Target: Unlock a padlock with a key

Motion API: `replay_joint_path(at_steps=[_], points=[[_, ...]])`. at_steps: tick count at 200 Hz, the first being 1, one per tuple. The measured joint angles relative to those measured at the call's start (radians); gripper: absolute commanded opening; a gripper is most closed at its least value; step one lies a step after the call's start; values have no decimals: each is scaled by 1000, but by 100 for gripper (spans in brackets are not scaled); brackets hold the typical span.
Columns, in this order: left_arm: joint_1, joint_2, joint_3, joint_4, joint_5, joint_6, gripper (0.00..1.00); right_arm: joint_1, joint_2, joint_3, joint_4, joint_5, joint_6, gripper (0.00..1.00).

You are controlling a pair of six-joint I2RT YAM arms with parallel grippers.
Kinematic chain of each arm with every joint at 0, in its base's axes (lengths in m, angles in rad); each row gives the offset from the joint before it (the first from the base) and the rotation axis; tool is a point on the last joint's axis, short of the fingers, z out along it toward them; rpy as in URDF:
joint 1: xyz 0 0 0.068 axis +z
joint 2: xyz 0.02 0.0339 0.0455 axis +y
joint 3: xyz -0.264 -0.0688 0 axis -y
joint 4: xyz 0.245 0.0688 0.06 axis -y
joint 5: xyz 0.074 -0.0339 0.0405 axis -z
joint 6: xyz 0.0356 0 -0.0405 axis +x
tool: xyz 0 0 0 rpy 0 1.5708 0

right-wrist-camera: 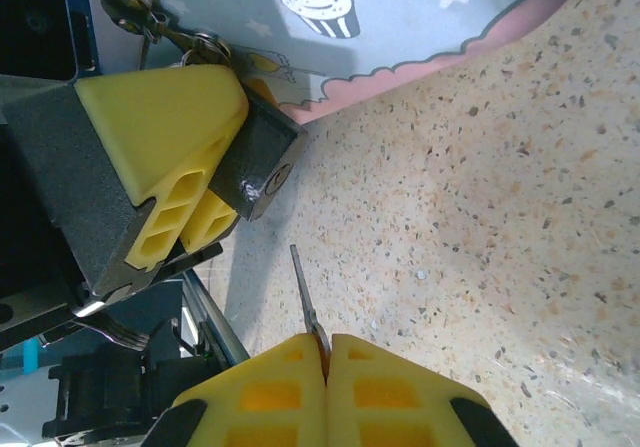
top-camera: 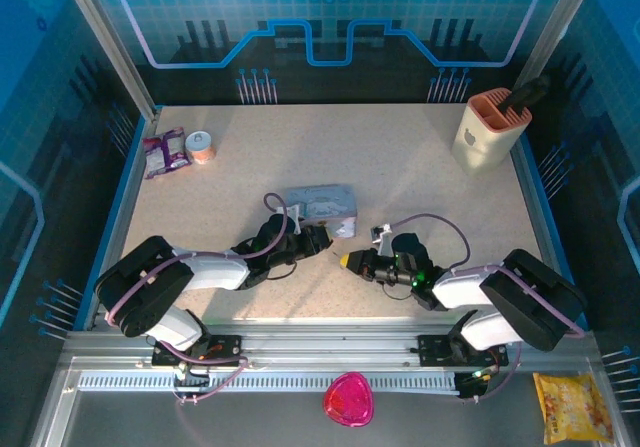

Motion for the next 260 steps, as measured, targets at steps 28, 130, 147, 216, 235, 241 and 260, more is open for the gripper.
replay_joint_path(at_steps=[28, 130, 147, 216, 235, 241, 260], points=[[0, 0, -1, 13, 0, -23, 8, 0, 16, -2, 36, -8, 0, 0], [0, 0, -6, 45, 1, -51, 7, -66, 251, -51, 367, -66, 84, 0], [0, 0, -6, 45, 1, -51, 7, -68, 282, -57, 422, -66, 98, 0], [0, 27, -6, 62, 33, -56, 7, -70, 279, -64, 504, -71, 111, 0], [0, 31, -6, 75, 38, -72, 7, -70, 265, -64, 499, -72, 111, 0], [0, 31, -6, 77, 38, -74, 7, -70, 262, -64, 499, -73, 111, 0], [0, 31, -6, 84, 46, -78, 7, -70, 262, -64, 496, -75, 111, 0]])
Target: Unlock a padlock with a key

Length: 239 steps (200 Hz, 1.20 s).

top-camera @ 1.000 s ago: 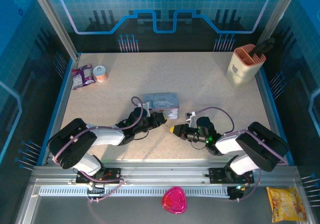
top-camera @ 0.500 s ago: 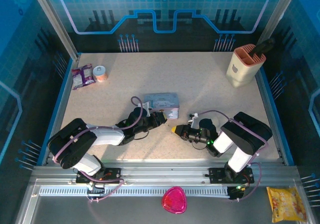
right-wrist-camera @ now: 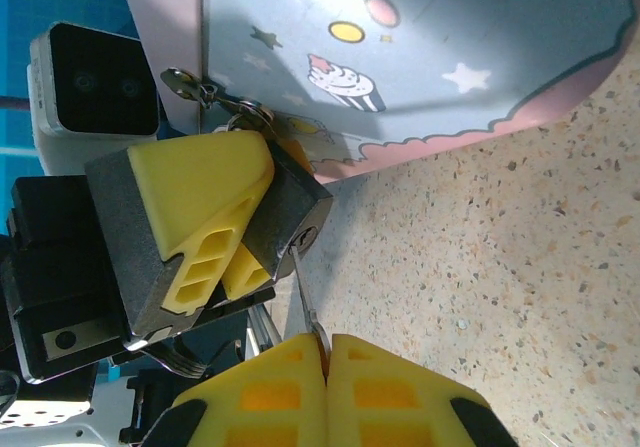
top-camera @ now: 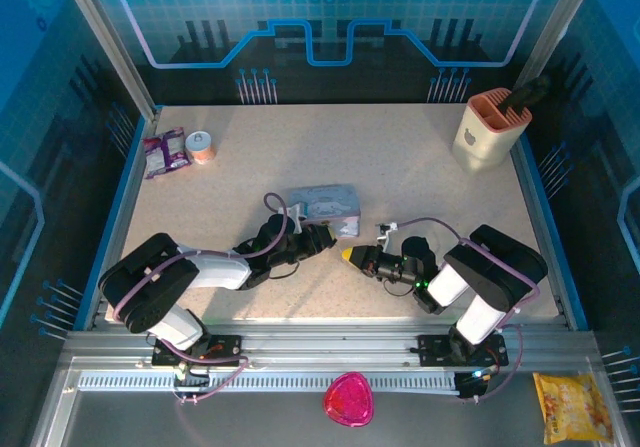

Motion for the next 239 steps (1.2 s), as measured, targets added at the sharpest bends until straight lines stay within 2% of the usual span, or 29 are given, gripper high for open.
replay_joint_path(at_steps=[239], points=[[8, -38, -7, 43, 49, -35, 7, -33, -38, 4, 19, -63, 14, 0]])
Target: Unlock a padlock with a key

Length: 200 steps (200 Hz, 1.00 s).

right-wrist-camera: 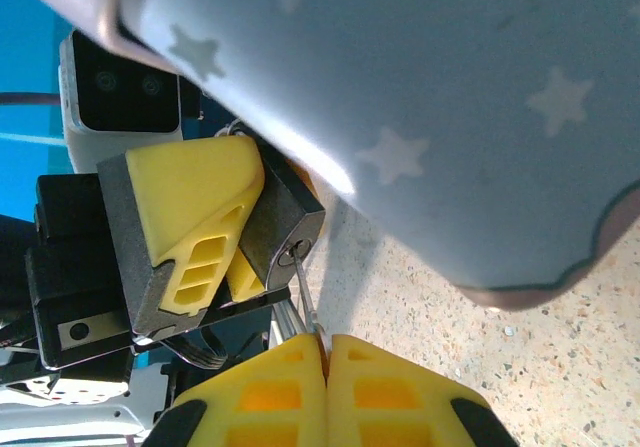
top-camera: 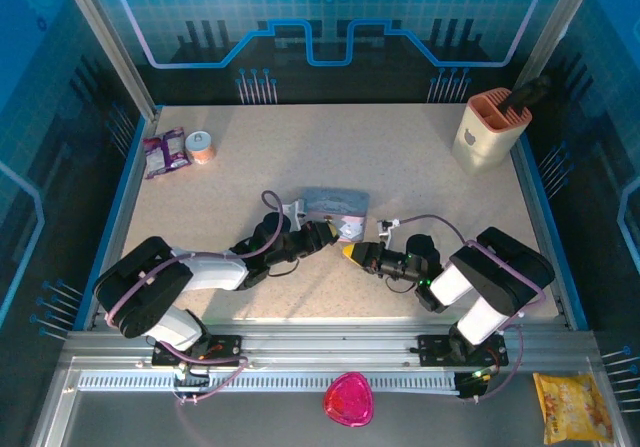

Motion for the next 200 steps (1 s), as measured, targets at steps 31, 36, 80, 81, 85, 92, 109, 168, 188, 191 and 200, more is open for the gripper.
replay_joint_path(at_steps=[31, 36, 80, 81, 85, 92, 109, 168, 188, 191, 200], points=[[0, 0, -2, 1, 0, -14, 7, 0, 0, 1, 0, -3, -1, 0], [0, 0, -2, 1, 0, -16, 7, 0, 0, 1, 0, -3, -1, 0], [-2, 0, -5, 8, 0, -18, 7, 0, 0, 1, -1, -3, -9, 0], [-2, 0, -5, 8, 0, -18, 7, 0, 0, 1, -1, -3, -9, 0], [-2, 0, -5, 8, 0, -19, 7, 0, 0, 1, -1, -3, -11, 0], [-3, 0, -5, 10, -1, -21, 7, -1, 0, 1, -1, -3, -11, 0], [-6, 6, -10, 26, -2, -30, 8, -2, 0, 1, -1, -3, -12, 0], [-16, 19, -28, 75, -21, -44, 17, -6, -12, 1, -16, -11, -11, 0], [-21, 19, -31, 76, -29, -44, 19, -6, -12, 1, -17, -14, -11, 0], [-22, 19, -31, 76, -31, -43, 19, -6, -12, 1, -17, -14, -11, 0], [-24, 19, -31, 76, -34, -43, 21, -6, -12, 1, -16, -14, -11, 0]])
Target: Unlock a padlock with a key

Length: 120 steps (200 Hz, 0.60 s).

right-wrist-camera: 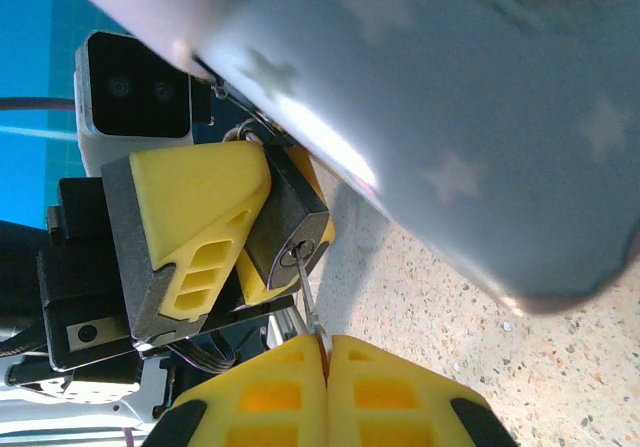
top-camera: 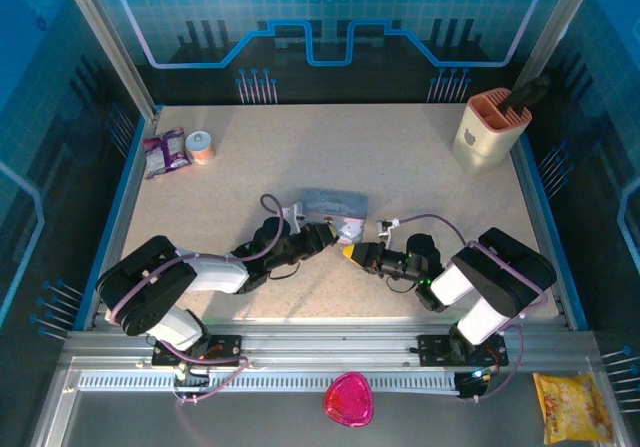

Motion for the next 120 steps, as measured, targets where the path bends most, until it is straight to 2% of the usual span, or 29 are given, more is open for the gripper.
replay_joint_path(at_steps=[30, 81, 120], points=[[-24, 1, 0, -1, 13, 0, 22, 0, -2, 3, 16, 12, 0, 0], [-32, 14, 0, 8, 26, -5, 18, 8, -5, 4, 15, 27, 0, 0], [-32, 14, 0, 3, 30, -8, 27, 8, -5, 0, 19, 42, 0, 0]])
